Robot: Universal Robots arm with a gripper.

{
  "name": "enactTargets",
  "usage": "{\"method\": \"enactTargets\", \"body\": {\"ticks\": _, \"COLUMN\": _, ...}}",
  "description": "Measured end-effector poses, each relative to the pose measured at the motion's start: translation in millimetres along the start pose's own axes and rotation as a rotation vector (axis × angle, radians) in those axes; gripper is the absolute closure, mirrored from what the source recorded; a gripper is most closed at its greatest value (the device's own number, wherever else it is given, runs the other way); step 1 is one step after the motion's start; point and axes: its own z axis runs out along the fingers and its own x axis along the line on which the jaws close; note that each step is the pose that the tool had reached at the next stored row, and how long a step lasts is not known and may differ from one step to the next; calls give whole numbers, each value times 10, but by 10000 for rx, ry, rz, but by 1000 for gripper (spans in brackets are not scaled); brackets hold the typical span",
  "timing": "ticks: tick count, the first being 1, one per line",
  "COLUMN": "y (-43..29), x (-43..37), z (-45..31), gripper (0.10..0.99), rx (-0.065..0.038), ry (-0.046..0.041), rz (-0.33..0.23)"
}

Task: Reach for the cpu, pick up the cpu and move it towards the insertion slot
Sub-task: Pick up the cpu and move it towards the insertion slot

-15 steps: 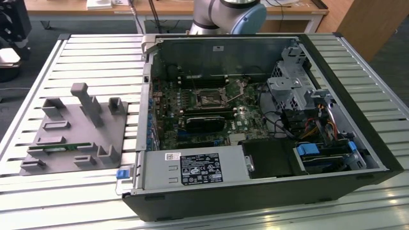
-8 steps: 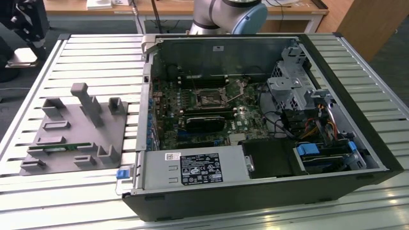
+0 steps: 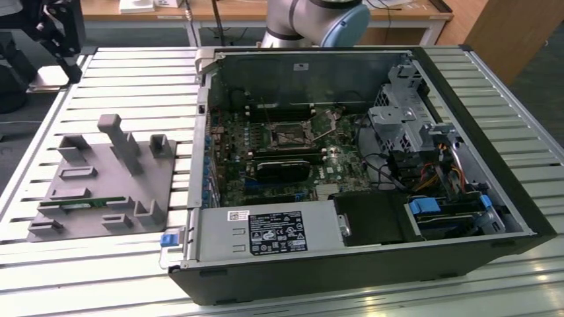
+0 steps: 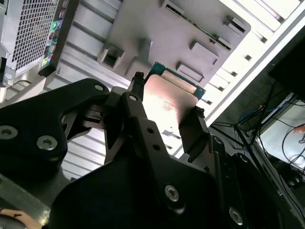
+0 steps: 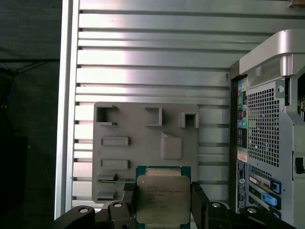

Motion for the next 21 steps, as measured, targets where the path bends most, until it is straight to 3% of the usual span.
{"method": "enactTargets", "body": {"ticks": 21, "y": -3, "x": -453, "z": 0, "gripper": 545, "rx": 0, "ry": 0, "rz": 0}}
